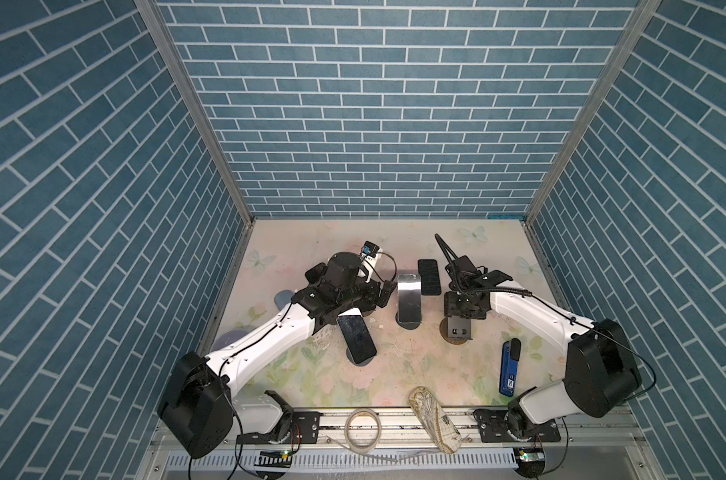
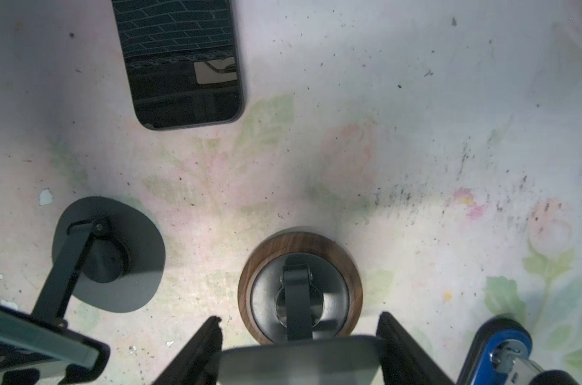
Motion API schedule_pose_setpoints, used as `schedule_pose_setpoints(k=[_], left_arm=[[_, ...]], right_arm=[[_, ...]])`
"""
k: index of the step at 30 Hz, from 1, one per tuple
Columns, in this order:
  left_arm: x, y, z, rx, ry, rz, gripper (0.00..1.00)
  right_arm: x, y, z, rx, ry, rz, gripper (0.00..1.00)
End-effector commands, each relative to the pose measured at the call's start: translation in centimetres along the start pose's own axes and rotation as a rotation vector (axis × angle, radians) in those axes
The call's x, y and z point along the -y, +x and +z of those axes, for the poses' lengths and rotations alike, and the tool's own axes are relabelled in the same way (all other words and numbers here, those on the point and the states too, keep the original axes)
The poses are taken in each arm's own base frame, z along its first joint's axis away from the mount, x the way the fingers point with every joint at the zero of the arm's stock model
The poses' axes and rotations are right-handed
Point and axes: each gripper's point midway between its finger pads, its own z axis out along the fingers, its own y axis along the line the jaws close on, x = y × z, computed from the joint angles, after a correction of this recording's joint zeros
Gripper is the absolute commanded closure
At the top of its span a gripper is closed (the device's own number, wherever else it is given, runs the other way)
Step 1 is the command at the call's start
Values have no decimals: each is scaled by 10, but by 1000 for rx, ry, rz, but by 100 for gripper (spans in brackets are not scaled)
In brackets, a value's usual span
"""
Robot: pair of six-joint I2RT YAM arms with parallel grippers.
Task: Remove the phone from the phone stand
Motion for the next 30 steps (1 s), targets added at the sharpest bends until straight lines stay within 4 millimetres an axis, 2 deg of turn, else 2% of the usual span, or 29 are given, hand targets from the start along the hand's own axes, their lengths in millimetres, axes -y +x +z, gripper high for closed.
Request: schedule_pose_setpoints(k=[1,10,13,21,27,30], left_arm=[[1,-9,2,19,-8,21,0],[-4,-5,7,4,-31,40,0],[-4,-6,9,4,-33,43,0],[-7,-6,10,9,-48,49,0],[-11,-2,11,-8,-67,57,0],[-13,0,11,-16,-75,63,0]], right_arm=[[9,-27,-14,61,63,-14,51],[29,-79,-18,108,43,-10,51],[35,-99,-13,110,28,-2,51],[37,-152,5,118,-20,-32,50],[36,-182,22,118,-35,-37,49],[35,-190,31,105,-42,-37,49]])
